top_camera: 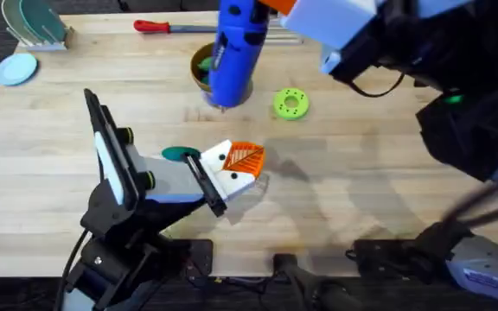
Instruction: Pick up the gripper from the table and insert it into the empty holder that is missing its gripper. Then pick up a screw, insert it into the mounting hole, and use the screwdriver to tighten it. Finally, clean up the table by picking up the vegetable and placing it into the bucket.
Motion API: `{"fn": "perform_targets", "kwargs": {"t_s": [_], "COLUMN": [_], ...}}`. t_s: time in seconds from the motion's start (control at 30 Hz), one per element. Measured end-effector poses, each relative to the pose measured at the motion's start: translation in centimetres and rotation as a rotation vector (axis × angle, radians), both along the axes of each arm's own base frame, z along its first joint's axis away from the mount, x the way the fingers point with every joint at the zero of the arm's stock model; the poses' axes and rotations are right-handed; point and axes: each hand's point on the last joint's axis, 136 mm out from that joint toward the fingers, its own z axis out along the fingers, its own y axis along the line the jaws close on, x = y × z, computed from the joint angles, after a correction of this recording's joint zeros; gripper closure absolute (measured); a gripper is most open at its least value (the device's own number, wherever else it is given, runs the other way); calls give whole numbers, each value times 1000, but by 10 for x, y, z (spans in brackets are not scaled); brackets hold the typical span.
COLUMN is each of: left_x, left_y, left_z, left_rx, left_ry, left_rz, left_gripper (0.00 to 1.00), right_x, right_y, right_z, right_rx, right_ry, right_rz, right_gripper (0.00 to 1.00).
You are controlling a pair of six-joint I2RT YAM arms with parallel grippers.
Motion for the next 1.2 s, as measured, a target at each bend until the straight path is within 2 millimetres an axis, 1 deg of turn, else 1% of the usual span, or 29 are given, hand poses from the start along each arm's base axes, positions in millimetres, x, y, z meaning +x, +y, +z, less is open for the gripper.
{"fn": "perform_targets", "kwargs": {"t_s": [0.1,0.17,0.23,0.3,0.37,0.43,0.53,0.67,0.77,0.87,0.93,1.0,1.2], "left_x": [0,0,0,0,0,0,0,0,0,0,0,0,0], "left_y": [0,0,0,0,0,0,0,0,0,0,0,0,0], "left_z": [0,0,0,0,0,0,0,0,0,0,0,0,0], "left_rx": [0,0,0,0,0,0,0,0,0,0,0,0,0], "left_ry": [0,0,0,0,0,0,0,0,0,0,0,0,0], "left_rz": [0,0,0,0,0,0,0,0,0,0,0,0,0], "left_gripper": [988,988,988,988,988,988,988,988,988,988,988,988,988], "right_x": [22,37,56,78,101,123,151,178,190,193,193,192,189], "right_y": [-4,-10,-21,-38,-60,-86,-129,-186,-224,-244,-249,-251,-253], "right_z": [-23,-41,-61,-77,-92,-113,-157,-223,-264,-296,-313,-327,-363], "right_rx": [-76,-151,-241,-324,-420,-560,-854,-1272,-1539,-1736,-1826,-1881,-1968], "right_ry": [51,43,11,-29,-81,-130,-179,-188,-188,-211,-236,-252,-257], "right_rz": [-60,-123,-209,-320,-456,-604,-793,-932,-962,-914,-859,-809,-690], "right_gripper": [980,980,980,980,980,980,980,980,980,980,980,980,980]}}
